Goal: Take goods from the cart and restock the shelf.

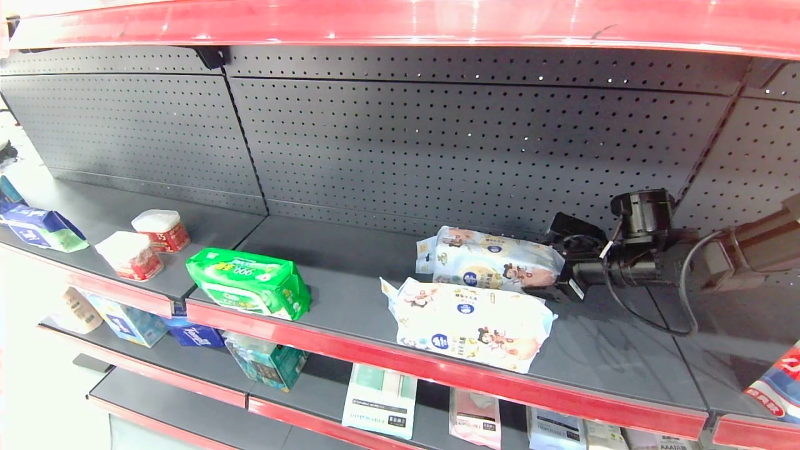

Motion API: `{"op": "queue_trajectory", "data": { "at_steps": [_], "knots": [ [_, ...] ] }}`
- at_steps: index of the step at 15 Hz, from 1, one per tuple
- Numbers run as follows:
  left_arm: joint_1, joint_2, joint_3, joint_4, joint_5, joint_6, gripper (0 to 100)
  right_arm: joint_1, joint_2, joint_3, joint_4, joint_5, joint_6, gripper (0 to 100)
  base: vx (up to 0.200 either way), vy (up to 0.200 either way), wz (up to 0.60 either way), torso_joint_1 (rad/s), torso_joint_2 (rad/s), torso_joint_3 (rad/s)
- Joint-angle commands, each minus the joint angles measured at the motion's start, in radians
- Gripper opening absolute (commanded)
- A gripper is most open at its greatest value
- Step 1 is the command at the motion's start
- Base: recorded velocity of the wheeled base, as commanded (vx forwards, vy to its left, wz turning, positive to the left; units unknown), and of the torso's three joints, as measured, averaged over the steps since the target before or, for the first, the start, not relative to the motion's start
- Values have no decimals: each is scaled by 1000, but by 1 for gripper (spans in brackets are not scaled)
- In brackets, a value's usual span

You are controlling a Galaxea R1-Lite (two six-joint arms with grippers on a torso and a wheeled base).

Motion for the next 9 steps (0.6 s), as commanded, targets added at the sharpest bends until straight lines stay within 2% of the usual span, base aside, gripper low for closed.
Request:
{"op": "queue_trajectory", "data": {
  "at_steps": [1, 5, 9],
  "knots": [
    [0, 0, 0, 0, 0, -1, 100, -5, -23, 13, -2, -13, 3, 100, 0, 0, 0, 0, 0, 0],
    [1, 0, 0, 0, 0, -1, 100, -33, -31, 36, -2, -62, 8, 100, 0, 0, 0, 0, 0, 0],
    [0, 0, 0, 0, 0, -1, 100, -56, -49, 62, -4, -65, 10, 100, 0, 0, 0, 0, 0, 0]
  ]
}}
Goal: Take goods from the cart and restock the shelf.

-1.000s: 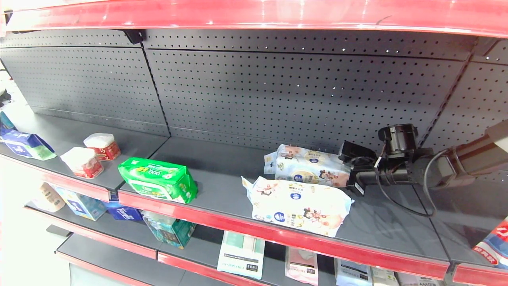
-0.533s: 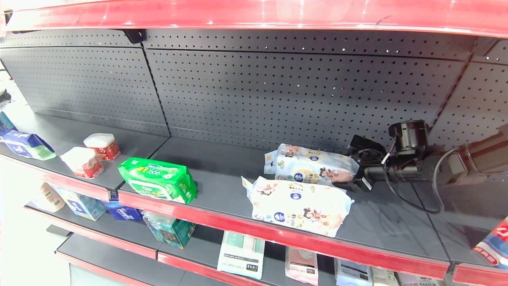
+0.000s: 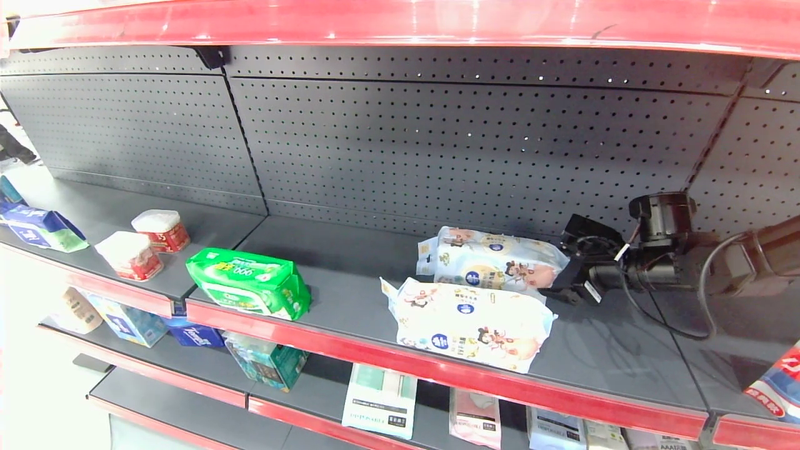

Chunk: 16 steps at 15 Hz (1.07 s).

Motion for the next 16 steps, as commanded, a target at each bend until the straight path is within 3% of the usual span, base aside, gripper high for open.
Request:
{"op": "queue_trajectory", "data": {
  "at_steps": [1, 5, 10, 15, 16],
  "knots": [
    [0, 0, 0, 0, 0, -1, 100, -9, -24, 22, -1, 5, 0, 100, 0, 0, 0, 0, 0, 0],
    [0, 0, 0, 0, 0, -1, 100, -35, -96, 91, -1, 65, 10, 100, 0, 0, 0, 0, 0, 0],
    [1, 0, 0, 0, 0, -1, 100, -72, -179, 158, -1, 66, 16, 100, 0, 0, 0, 0, 0, 0],
    [0, 0, 0, 0, 0, -1, 100, -98, -186, 157, -1, -46, 47, 100, 0, 0, 0, 0, 0, 0],
    [1, 0, 0, 0, 0, -1, 100, -97, -168, 144, -6, -107, 85, 100, 0, 0, 0, 0, 0, 0]
  ]
}}
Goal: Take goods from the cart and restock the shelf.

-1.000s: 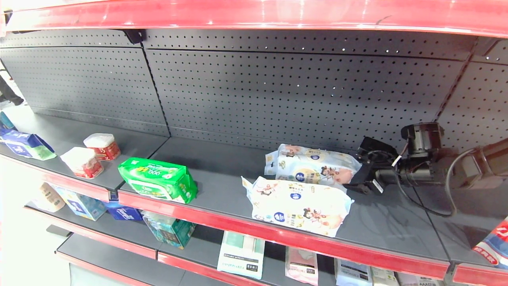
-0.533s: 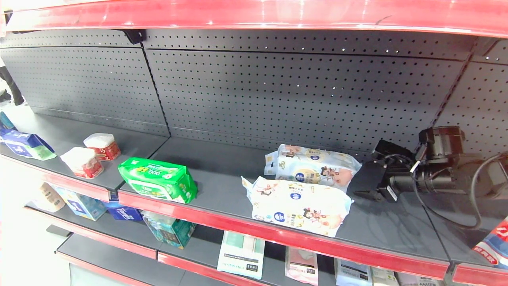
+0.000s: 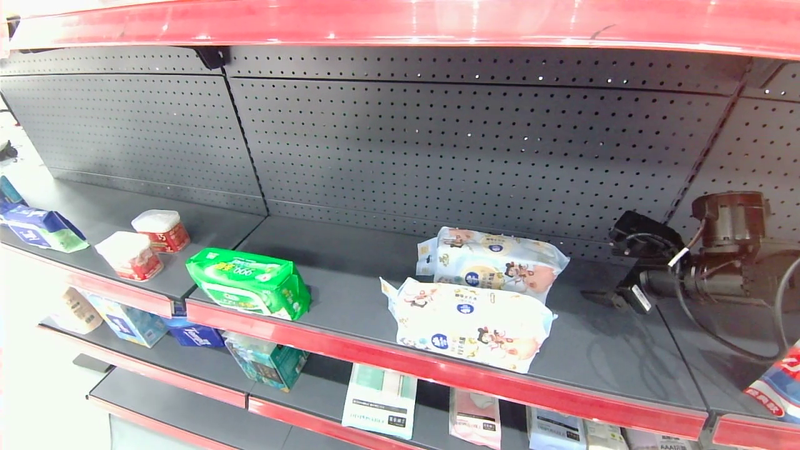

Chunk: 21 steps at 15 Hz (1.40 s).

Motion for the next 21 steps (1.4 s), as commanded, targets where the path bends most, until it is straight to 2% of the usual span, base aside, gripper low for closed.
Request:
{"op": "queue_trajectory", "data": {
  "at_steps": [1, 7, 12, 21],
  "knots": [
    [0, 0, 0, 0, 0, -1, 100, -2, 25, -14, -24, -54, 22, 100, 0, 0, 0, 0, 0, 0],
    [0, 0, 0, 0, 0, -1, 100, 22, 84, -46, -67, -206, 140, 100, 0, 0, 0, 0, 0, 0],
    [1, 0, 0, 0, 0, -1, 100, 88, 114, -112, -68, -325, 341, 100, 0, 0, 0, 0, 0, 0],
    [0, 0, 0, 0, 0, -1, 100, 154, 133, -159, -68, -344, 353, 100, 0, 0, 0, 0, 0, 0]
  ]
}}
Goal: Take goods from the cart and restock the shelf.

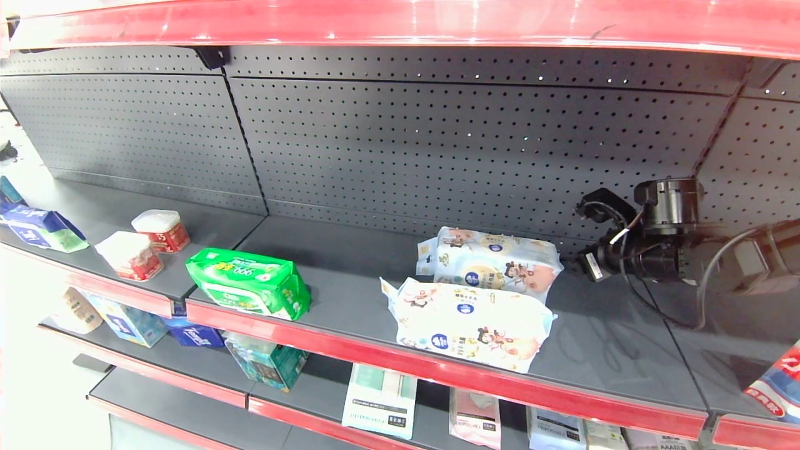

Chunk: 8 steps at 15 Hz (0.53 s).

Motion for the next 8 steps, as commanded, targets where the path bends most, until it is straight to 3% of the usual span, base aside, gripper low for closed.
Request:
{"op": "queue_trajectory", "data": {
  "at_steps": [1, 8],
  "knots": [
    [0, 0, 0, -1, 0, -1, 100, 16, 11, -11, 0, -7, 6, 100, 0, 0, 0, 0, 0, 0],
    [0, 0, 0, -1, 0, -1, 100, 58, 23, -11, 0, -16, 25, 100, 0, 0, 0, 0, 0, 0]
  ]
}}
